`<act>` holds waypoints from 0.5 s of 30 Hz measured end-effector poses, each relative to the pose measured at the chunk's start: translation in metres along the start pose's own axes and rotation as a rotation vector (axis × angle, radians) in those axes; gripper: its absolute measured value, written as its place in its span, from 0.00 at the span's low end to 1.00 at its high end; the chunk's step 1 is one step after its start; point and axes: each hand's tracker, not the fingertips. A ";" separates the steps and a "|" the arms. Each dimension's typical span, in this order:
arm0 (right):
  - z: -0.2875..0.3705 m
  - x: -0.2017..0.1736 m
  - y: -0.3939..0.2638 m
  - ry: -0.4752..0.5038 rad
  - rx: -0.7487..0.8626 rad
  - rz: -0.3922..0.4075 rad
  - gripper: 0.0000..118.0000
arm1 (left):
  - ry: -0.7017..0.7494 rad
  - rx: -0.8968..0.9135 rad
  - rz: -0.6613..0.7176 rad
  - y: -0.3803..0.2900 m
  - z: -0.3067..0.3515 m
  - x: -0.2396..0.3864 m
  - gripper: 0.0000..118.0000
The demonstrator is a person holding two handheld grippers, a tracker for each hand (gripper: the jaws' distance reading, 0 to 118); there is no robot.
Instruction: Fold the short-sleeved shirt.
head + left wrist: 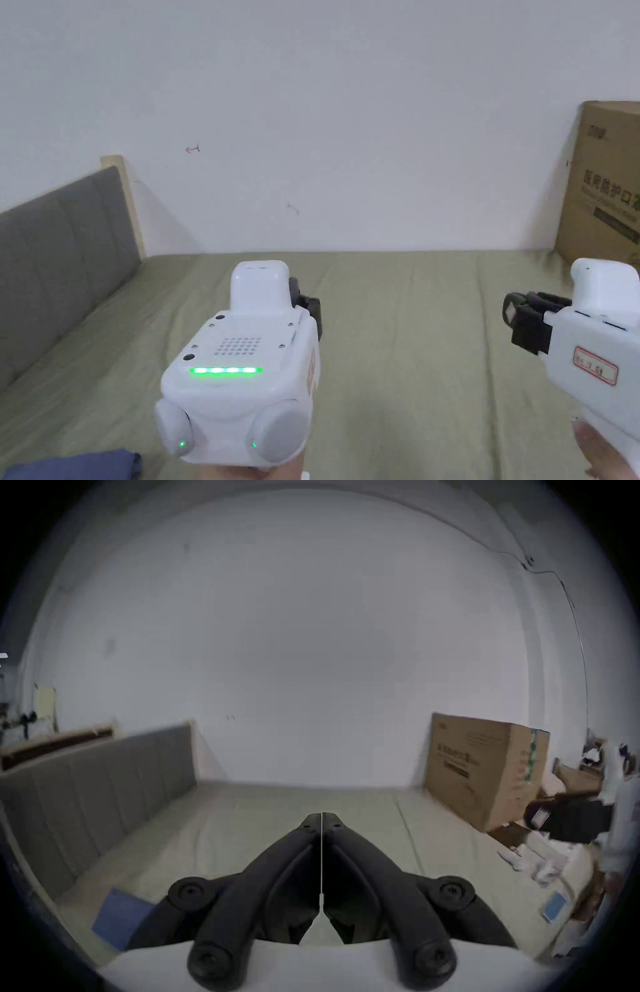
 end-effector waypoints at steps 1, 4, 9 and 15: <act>0.003 -0.003 -0.001 -0.027 0.049 0.040 0.00 | 0.016 0.027 -0.019 -0.001 0.006 0.004 0.00; 0.008 -0.009 -0.014 -0.071 0.172 0.129 0.00 | 0.008 0.059 -0.030 -0.009 0.019 0.007 0.00; 0.013 -0.015 -0.031 -0.170 0.197 0.162 0.53 | 0.014 0.069 -0.014 -0.017 0.032 0.009 0.62; 0.024 -0.025 -0.041 -0.174 0.228 0.190 1.00 | 0.015 0.059 0.066 -0.019 0.040 0.004 1.00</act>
